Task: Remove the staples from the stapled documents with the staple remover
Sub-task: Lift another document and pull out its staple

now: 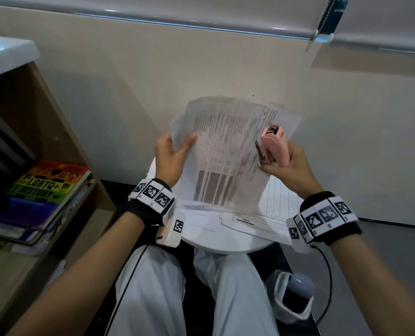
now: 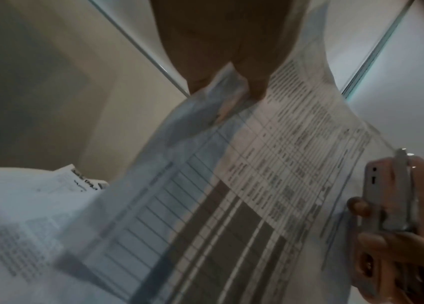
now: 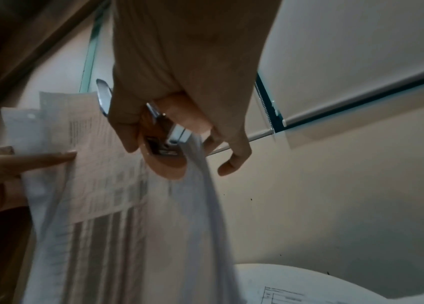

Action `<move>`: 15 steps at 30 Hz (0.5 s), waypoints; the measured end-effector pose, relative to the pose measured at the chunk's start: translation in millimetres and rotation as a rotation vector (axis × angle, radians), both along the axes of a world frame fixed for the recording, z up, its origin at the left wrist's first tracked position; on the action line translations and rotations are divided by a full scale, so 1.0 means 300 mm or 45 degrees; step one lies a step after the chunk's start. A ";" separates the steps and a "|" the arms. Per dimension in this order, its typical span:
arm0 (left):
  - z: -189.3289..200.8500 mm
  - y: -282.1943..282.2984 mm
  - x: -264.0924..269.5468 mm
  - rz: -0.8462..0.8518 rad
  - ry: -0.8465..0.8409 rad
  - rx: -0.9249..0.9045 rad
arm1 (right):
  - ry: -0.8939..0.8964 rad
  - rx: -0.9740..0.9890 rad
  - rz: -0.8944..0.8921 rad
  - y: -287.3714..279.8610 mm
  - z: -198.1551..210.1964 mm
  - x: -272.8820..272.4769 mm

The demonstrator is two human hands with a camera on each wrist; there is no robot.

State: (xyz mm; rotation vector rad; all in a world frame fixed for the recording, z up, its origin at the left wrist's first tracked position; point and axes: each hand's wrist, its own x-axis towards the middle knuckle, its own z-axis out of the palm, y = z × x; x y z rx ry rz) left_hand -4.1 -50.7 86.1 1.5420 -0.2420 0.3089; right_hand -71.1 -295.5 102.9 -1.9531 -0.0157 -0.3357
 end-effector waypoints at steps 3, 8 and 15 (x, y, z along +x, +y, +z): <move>0.017 -0.010 0.008 0.002 -0.010 -0.101 | 0.046 0.000 -0.012 0.009 -0.014 0.005; 0.043 0.009 0.029 -0.239 0.071 0.005 | 0.086 0.037 0.022 0.006 0.004 0.012; 0.086 0.023 0.023 -0.497 0.129 -0.074 | 0.184 0.025 0.142 -0.008 -0.007 -0.018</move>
